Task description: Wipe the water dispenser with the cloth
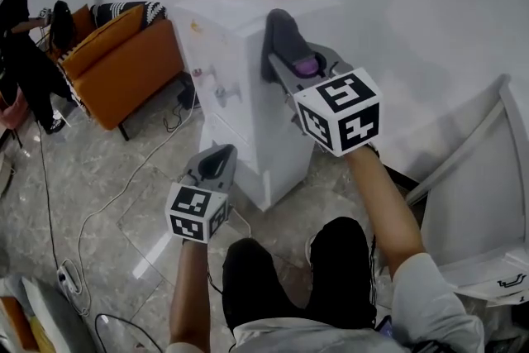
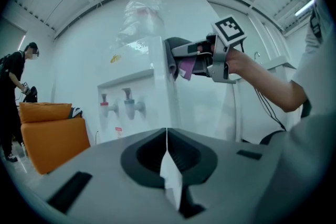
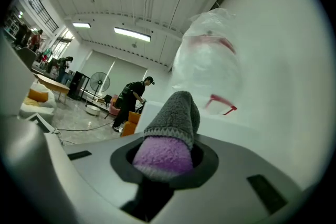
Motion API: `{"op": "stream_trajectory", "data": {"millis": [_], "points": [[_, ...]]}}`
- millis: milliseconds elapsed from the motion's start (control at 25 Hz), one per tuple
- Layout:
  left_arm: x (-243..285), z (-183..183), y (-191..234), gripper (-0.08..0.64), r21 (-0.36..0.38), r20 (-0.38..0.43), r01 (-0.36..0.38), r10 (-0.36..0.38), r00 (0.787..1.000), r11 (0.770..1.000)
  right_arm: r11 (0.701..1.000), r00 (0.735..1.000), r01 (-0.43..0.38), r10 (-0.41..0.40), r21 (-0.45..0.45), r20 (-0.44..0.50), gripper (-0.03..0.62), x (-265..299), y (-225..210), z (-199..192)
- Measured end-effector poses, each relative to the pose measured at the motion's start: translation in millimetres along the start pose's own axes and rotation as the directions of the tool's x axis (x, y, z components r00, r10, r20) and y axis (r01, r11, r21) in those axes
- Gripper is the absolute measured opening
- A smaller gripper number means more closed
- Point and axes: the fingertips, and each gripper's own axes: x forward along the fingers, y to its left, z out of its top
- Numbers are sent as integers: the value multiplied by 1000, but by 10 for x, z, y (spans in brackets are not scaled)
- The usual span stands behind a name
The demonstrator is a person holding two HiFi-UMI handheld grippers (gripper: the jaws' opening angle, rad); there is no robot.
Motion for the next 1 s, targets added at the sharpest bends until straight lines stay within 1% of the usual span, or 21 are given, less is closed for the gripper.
{"op": "stream_trajectory", "data": {"millis": [80, 160, 240, 320, 400, 480, 560, 680, 760, 800, 1000], "points": [[17, 7, -30, 18, 9, 5, 4, -4, 1000, 1000, 998, 998, -58, 57, 13, 16, 72, -5, 181, 37], [24, 14, -58, 17, 10, 11, 7, -7, 1000, 1000, 995, 995, -98, 97, 23, 35, 80, -23, 291, 35], [23, -1, -89, 18, 8, 4, 13, -13, 1000, 1000, 994, 993, -110, 110, 14, 48, 78, -48, 304, -23], [20, -30, -100, 17, 9, -1, 18, -18, 1000, 1000, 995, 994, -104, 103, 6, 37, 78, -71, 213, -166], [19, -68, -83, 18, 10, -5, 18, -18, 1000, 1000, 998, 998, -58, 58, -14, -21, 78, -77, 4, -413], [33, -114, -58, 17, 6, -11, 17, -17, 1000, 1000, 999, 995, 15, -19, -43, -95, 78, -69, -291, -688], [61, -160, -51, 17, 2, -20, 16, -16, 1000, 1000, 994, 984, 90, -97, -56, -147, 78, -64, -624, -930], [123, -197, -82, 17, 10, -34, 20, -20, 999, 1000, 983, 957, 181, -186, -40, -224, 78, -44, -1131, -1328], [164, -203, -100, 17, 20, -39, 25, -24, 999, 999, 975, 941, 220, -217, -19, -260, 78, -25, -1394, -1596], [182, -210, -101, 17, 22, -39, 27, -26, 999, 999, 974, 937, 227, -222, -12, -268, 78, -14, -1472, -1709], [254, -319, -95, 17, 0, -53, 43, -43, 998, 999, 966, 924, 259, -251, -9, -287, 78, -4, -1628, -2120]]}}
